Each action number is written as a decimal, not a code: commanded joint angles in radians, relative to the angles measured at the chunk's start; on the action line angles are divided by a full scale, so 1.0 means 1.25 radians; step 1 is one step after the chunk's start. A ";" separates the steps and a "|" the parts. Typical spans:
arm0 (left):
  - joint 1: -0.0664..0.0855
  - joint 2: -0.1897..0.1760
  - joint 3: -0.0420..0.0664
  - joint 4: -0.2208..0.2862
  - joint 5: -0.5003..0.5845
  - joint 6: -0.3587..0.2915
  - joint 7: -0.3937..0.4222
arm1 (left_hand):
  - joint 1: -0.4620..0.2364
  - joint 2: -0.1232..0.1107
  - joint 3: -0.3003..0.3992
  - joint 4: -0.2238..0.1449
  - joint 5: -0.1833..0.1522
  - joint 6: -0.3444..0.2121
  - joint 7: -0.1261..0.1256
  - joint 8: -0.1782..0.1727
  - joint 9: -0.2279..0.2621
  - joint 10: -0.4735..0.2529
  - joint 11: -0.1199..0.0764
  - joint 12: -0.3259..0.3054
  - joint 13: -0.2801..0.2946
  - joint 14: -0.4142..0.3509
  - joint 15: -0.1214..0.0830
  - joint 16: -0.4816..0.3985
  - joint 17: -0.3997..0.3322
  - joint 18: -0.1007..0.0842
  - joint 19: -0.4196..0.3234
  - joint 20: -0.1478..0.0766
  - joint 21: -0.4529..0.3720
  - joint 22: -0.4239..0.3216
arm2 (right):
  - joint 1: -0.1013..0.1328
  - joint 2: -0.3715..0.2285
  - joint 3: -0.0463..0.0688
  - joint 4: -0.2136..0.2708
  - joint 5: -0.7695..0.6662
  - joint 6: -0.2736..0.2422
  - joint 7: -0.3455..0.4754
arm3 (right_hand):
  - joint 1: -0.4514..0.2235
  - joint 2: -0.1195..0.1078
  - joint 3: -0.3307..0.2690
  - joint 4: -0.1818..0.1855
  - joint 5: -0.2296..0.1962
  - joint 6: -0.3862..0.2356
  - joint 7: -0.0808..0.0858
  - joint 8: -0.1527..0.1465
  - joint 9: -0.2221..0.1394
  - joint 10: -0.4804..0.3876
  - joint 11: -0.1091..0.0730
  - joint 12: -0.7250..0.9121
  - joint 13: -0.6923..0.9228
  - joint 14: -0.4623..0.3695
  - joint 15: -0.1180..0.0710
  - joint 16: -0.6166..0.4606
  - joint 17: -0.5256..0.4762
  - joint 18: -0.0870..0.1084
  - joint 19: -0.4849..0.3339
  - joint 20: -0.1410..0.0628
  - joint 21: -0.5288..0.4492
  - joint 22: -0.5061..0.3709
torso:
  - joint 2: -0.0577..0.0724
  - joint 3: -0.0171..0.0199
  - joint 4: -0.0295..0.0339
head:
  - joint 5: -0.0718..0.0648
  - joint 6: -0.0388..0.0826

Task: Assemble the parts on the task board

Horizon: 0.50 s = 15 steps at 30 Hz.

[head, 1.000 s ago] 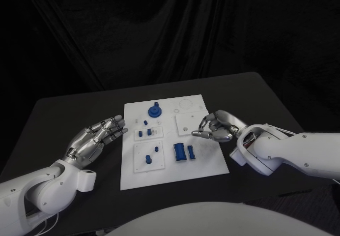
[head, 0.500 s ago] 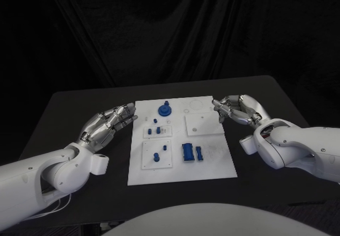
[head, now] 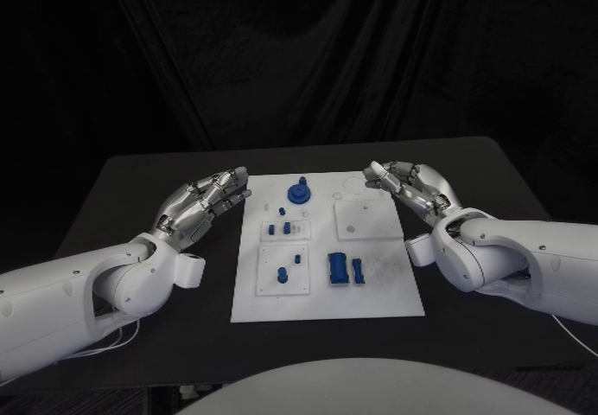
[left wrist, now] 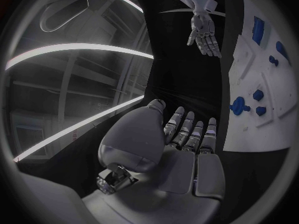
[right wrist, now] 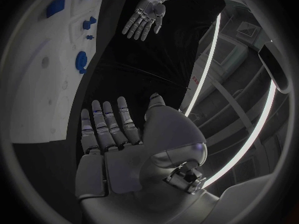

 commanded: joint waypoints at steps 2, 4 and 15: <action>0.003 0.015 0.001 -0.011 0.004 0.011 0.160 | -0.001 0.008 -0.006 -0.001 -0.003 -0.014 0.031 -0.006 -0.001 -0.010 -0.002 -0.009 -0.001 -0.004 -0.006 -0.009 -0.002 0.014 -0.001 -0.005 -0.004 -0.001 | 0.000 0.013 0.000 -0.012 0.066 0.083 0.057 | -0.029 0.011 -0.030 0.000 -0.021 -0.024 0.014 -0.036 -0.050 -0.063 -0.022 -0.026 -0.065 -0.103 -0.020 -0.040 -0.042 0.013 -0.138 0.001 -0.014 -0.171 | -0.005 0.0042 -0.0042 | -0.003 0.000; 0.003 0.024 0.001 -0.018 0.004 0.012 0.160 | -0.002 0.008 -0.010 0.000 -0.006 -0.020 0.029 -0.009 -0.002 -0.016 -0.005 -0.015 -0.002 -0.006 -0.009 -0.016 -0.002 0.018 -0.002 -0.005 -0.005 -0.002 | -0.001 0.016 0.000 -0.015 0.069 0.093 0.059 | -0.060 0.018 -0.052 -0.001 -0.039 -0.053 -0.038 -0.063 -0.078 -0.148 -0.043 -0.068 -0.105 -0.223 -0.041 -0.125 -0.067 0.028 -0.179 -0.007 -0.019 -0.230 | -0.006 0.0063 -0.0063 | 0.001 0.000; 0.001 0.046 0.001 -0.038 0.004 0.023 0.162 | -0.024 0.017 -0.037 0.002 -0.015 -0.042 0.020 -0.015 -0.003 -0.036 -0.017 -0.033 -0.003 -0.016 -0.028 -0.050 -0.006 0.013 -0.026 -0.032 -0.027 -0.045 | -0.005 0.018 0.000 -0.021 0.074 0.116 0.065 | -0.052 0.026 -0.069 -0.001 -0.036 -0.246 -0.202 -0.302 -0.167 -0.258 -0.116 -0.126 -0.200 -0.323 -0.075 -0.177 -0.079 0.050 -0.198 0.001 -0.020 -0.278 | -0.012 0.0079 -0.0125 | -0.002 0.000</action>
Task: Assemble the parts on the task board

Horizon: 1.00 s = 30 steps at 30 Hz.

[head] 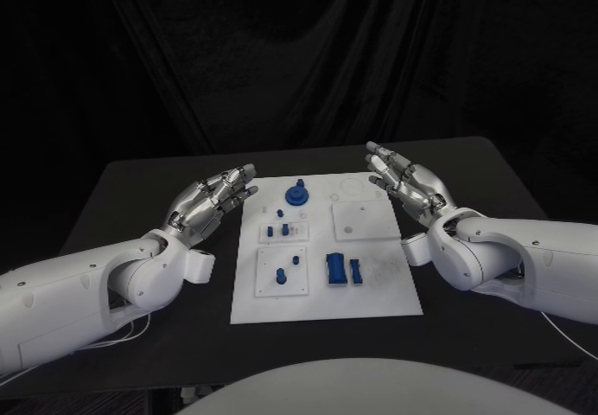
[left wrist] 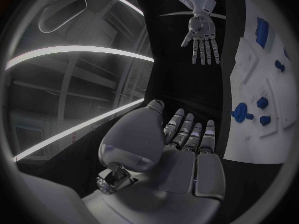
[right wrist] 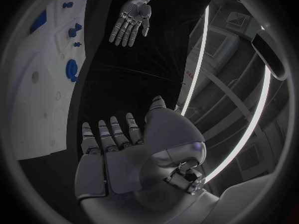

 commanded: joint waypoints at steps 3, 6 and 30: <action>0.000 0.001 0.001 -0.001 0.000 -0.003 -0.001 | -0.356 -0.056 0.046 -0.075 -0.147 -0.123 -0.038 -0.044 -0.039 -0.037 -0.045 -0.115 -0.040 -0.015 -0.038 -0.052 -0.022 -0.032 -0.057 -0.056 -0.069 -0.053 | -0.002 0.002 0.003 -0.002 0.003 -0.001 0.000 | -0.411 -0.068 0.144 -0.113 -0.117 -0.096 0.072 -0.104 -0.028 -0.039 -0.071 -0.164 -0.051 -0.043 -0.057 -0.098 -0.029 -0.055 -0.050 -0.111 -0.022 -0.063 | -0.001 -0.0001 -0.0007 | -0.001 0.002; -0.002 0.004 0.006 -0.001 0.000 -0.019 -0.004 | -0.438 -0.070 0.046 -0.093 -0.180 -0.151 -0.042 -0.044 -0.039 -0.045 -0.053 -0.142 -0.040 -0.015 -0.048 -0.063 -0.022 -0.032 -0.057 -0.068 -0.069 -0.065 | -0.008 0.016 0.018 -0.009 0.011 -0.017 -0.004 | -0.618 -0.113 0.209 -0.164 -0.169 -0.137 0.072 -0.104 -0.028 -0.039 -0.071 -0.237 -0.051 -0.043 -0.119 -0.141 -0.029 -0.132 -0.050 -0.161 -0.022 -0.126 | -0.003 -0.0007 -0.0022 | 0.001 0.010; -0.044 0.080 0.152 0.012 -0.010 -0.527 -0.114 | -0.846 -0.179 0.046 -0.235 -0.349 -0.287 -0.126 -0.044 -0.039 -0.105 -0.131 -0.274 -0.040 -0.015 -0.120 -0.154 -0.022 -0.106 -0.057 -0.167 -0.069 -0.164 | -0.082 0.182 0.199 -0.102 0.114 -0.220 -0.063 | -0.897 -0.177 0.300 -0.234 -0.241 -0.196 0.072 -0.104 -0.028 -0.039 -0.071 -0.338 -0.051 -0.043 -0.119 -0.201 -0.029 -0.132 -0.050 -0.232 -0.022 -0.126 | -0.055 -0.0173 -0.0398 | 0.058 0.215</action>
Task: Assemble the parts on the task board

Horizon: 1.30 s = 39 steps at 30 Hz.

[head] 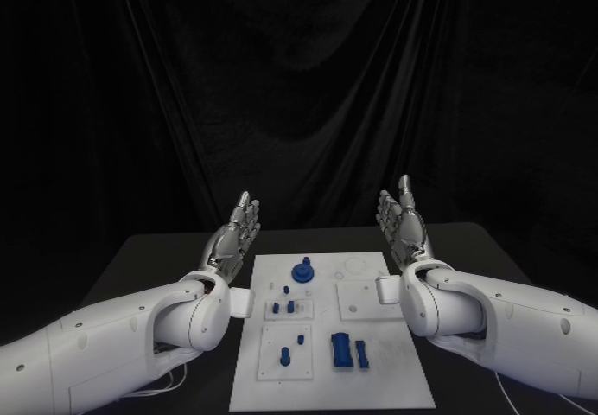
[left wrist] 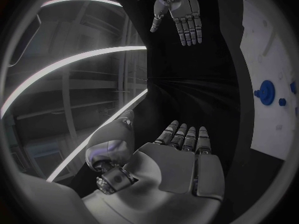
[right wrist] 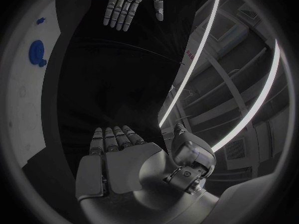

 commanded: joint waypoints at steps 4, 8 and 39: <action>-0.008 0.012 0.020 0.004 -0.009 -0.193 -0.042 | -0.136 -0.027 0.001 -0.077 -0.056 -0.045 -0.009 -0.003 -0.001 -0.001 -0.012 -0.043 -0.001 0.000 -0.008 -0.015 -0.001 -0.010 0.001 -0.024 -0.004 -0.017 | -0.002 0.000 0.001 0.000 0.015 -0.036 -0.019 | -0.005 0.001 0.002 0.000 -0.003 -0.003 0.000 -0.003 -0.001 0.000 -0.003 -0.003 -0.001 0.001 -0.004 -0.003 -0.001 -0.006 0.000 -0.004 -0.003 -0.001 | -0.009 -0.0028 -0.0065 | 0.005 0.018; -0.010 0.015 0.025 0.004 -0.009 -0.210 -0.045 | -0.169 -0.027 0.001 -0.077 -0.070 -0.056 -0.009 -0.003 -0.001 -0.001 -0.012 -0.110 -0.001 0.000 -0.008 -0.015 -0.001 -0.010 0.001 -0.024 -0.004 -0.017 | -0.002 0.000 0.001 0.000 0.015 -0.036 -0.019 | -0.005 0.001 0.002 0.000 -0.003 -0.003 0.000 -0.003 -0.001 0.000 -0.003 -0.003 -0.001 0.001 -0.004 -0.003 -0.001 -0.006 0.000 -0.004 -0.003 -0.001 | -0.009 -0.0028 -0.0065 | 0.005 0.018; -0.010 0.015 0.025 0.004 -0.009 -0.211 -0.045 | -0.342 -0.027 0.001 -0.077 -0.141 -0.116 -0.009 -0.003 -0.001 -0.001 -0.012 -0.110 -0.001 0.000 -0.008 -0.015 -0.001 -0.010 0.001 -0.024 -0.004 -0.017 | -0.002 0.000 0.001 0.000 0.015 -0.036 -0.019 | -0.005 0.001 0.002 0.000 -0.003 -0.003 0.000 -0.003 -0.001 0.000 -0.003 -0.003 -0.001 0.001 -0.004 -0.003 -0.001 -0.006 0.000 -0.004 -0.003 -0.001 | -0.009 -0.0028 -0.0065 | 0.005 0.018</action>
